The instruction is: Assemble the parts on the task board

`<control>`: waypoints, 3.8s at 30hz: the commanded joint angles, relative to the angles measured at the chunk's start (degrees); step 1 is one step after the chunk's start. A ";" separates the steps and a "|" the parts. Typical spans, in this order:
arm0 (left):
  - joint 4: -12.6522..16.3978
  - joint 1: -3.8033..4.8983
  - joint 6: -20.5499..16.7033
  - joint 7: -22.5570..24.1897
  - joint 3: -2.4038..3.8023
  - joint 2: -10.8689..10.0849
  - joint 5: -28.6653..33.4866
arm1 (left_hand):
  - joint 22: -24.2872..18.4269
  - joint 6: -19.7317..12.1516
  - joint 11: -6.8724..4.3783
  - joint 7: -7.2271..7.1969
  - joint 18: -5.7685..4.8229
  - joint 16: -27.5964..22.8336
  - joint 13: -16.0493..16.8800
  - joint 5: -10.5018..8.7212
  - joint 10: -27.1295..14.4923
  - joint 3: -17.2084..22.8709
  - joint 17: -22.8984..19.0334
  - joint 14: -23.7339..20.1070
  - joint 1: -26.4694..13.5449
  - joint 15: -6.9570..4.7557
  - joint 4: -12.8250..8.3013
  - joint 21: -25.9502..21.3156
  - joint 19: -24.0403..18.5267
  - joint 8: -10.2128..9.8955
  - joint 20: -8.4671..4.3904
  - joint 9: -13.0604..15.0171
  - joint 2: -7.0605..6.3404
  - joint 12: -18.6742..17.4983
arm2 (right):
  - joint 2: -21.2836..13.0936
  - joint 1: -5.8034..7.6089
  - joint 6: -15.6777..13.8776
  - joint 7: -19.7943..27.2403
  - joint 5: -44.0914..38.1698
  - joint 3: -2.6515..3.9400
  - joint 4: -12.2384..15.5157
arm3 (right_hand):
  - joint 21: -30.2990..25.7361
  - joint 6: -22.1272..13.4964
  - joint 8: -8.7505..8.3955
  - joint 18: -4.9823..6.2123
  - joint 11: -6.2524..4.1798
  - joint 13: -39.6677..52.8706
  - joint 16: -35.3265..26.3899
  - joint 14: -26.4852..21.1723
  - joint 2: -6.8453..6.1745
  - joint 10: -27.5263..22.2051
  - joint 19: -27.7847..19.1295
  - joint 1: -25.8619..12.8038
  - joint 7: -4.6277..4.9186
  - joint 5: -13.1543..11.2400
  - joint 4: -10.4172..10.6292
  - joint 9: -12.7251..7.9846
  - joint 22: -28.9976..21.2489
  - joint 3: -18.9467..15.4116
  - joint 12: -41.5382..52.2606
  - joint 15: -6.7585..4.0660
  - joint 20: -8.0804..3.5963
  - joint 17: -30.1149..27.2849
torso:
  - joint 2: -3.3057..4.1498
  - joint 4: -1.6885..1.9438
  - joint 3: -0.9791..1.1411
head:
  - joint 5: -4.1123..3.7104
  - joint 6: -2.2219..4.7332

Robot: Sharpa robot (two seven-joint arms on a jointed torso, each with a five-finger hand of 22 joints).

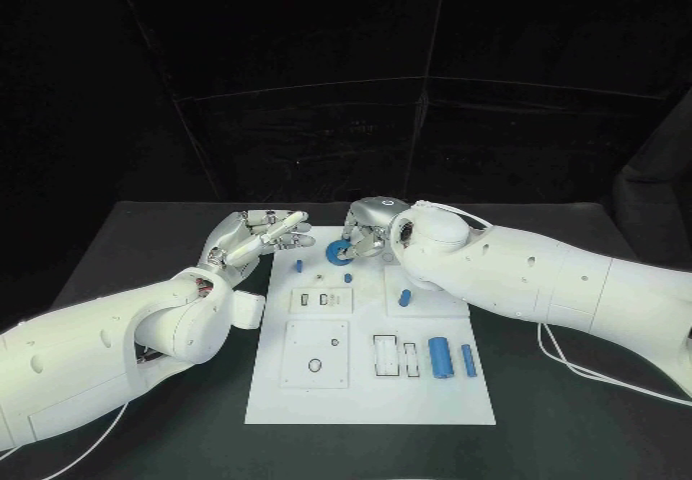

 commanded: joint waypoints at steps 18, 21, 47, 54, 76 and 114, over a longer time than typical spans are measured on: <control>-1.02 0.33 0.59 0.37 0.04 -0.28 -0.26 | -0.09 0.19 0.23 0.15 0.90 -0.38 -0.06 -0.04 -0.03 0.05 -0.08 0.19 -0.02 0.29 -0.36 -0.26 0.42 -0.32 0.01 -0.07 0.57 -0.42 | -22.02 0.15 -8.54 21.85 28.88 -0.06 10.47 | -1.50 0.37 0.11 -0.08 -0.01 2.77 -1.33 3.82 0.13 -1.46 -1.79 7.85 -0.06 3.74 -4.89 0.07 -2.97 -0.32 -2.33 0.17 0.20 4.15 | -0.20 -1.72 0.51 | -1.03 1.31; -1.19 0.34 0.70 0.36 0.04 -0.02 -0.26 | -0.10 0.21 0.22 0.13 0.90 -0.39 -0.05 -0.04 0.00 0.05 -0.07 0.23 0.00 0.28 -0.38 -0.27 0.45 -0.33 0.01 -0.06 0.59 -0.43 | -23.91 0.14 -7.78 22.85 29.93 -0.08 9.82 | -1.98 0.54 0.13 0.15 -0.08 1.58 -1.76 3.60 -0.06 -2.33 -2.52 8.37 -0.12 4.15 -5.41 0.07 -4.12 -0.54 -3.90 0.11 0.15 3.30 | -0.13 -1.90 0.67 | -1.89 1.60; -3.64 0.26 1.14 0.39 0.02 1.60 -0.26 | -0.12 0.29 0.19 0.10 0.90 -0.44 -0.03 -0.05 0.09 0.02 -0.07 0.28 0.01 0.27 -0.43 -0.30 0.50 -0.34 0.01 -0.05 0.63 -0.45 | -24.91 -1.72 -4.27 24.41 27.24 -0.12 3.09 | -2.35 0.09 -0.15 0.28 -0.08 0.97 -1.61 3.76 -0.22 -2.67 -2.92 9.20 -0.07 4.31 -6.20 -0.05 -4.85 -0.88 -4.72 0.06 0.08 3.96 | -0.08 -1.51 0.78 | -2.41 0.82; -3.92 0.25 1.12 0.40 0.02 1.66 -0.26 | -0.13 0.30 0.18 0.09 0.90 -0.46 -0.03 -0.05 0.11 0.00 -0.07 0.28 0.01 0.27 -0.44 -0.32 0.50 -0.34 0.01 -0.04 0.63 -0.46 | -24.81 -1.83 -3.61 24.56 26.61 -0.11 3.08 | -2.36 0.07 -0.16 0.28 -0.08 1.02 -1.56 3.78 -0.23 -2.64 -2.92 9.22 -0.07 4.31 -6.23 -0.06 -4.86 -0.89 -4.65 0.06 0.08 4.08 | -0.11 -1.66 0.82 | -2.31 0.74; -4.17 0.25 1.18 0.36 0.01 1.80 -0.26 | -0.13 0.30 0.18 0.09 0.90 -0.46 -0.03 -0.05 0.11 0.00 -0.07 0.28 0.01 0.27 -0.44 -0.32 0.50 -0.34 0.01 -0.04 0.63 -0.46 | -22.93 -3.28 -2.80 23.79 24.53 -0.11 1.24 | -2.38 0.40 0.05 0.25 -0.12 1.22 -1.43 3.90 0.38 -2.46 -2.78 10.22 -0.10 4.09 -7.01 0.02 -4.75 -0.61 -4.41 0.05 0.06 4.49 | -0.15 -1.60 0.78 | -2.36 0.52; -4.23 0.24 1.18 0.23 0.00 1.81 -0.26 | -0.17 0.35 0.17 0.08 0.90 -0.59 -0.02 -0.05 0.19 -0.08 -0.09 0.27 0.00 0.28 -0.51 -0.41 0.51 -0.40 0.01 -0.04 0.63 -0.54 | -20.54 -3.83 -3.09 22.07 22.67 -0.10 -1.42 | -1.11 7.39 1.91 -0.39 -1.48 4.58 -0.18 4.58 5.36 -0.07 -0.55 10.23 -1.76 -1.74 -9.53 0.53 -1.34 4.95 -0.21 -0.98 -0.76 7.55 | -0.17 -1.62 0.81 | -2.42 0.36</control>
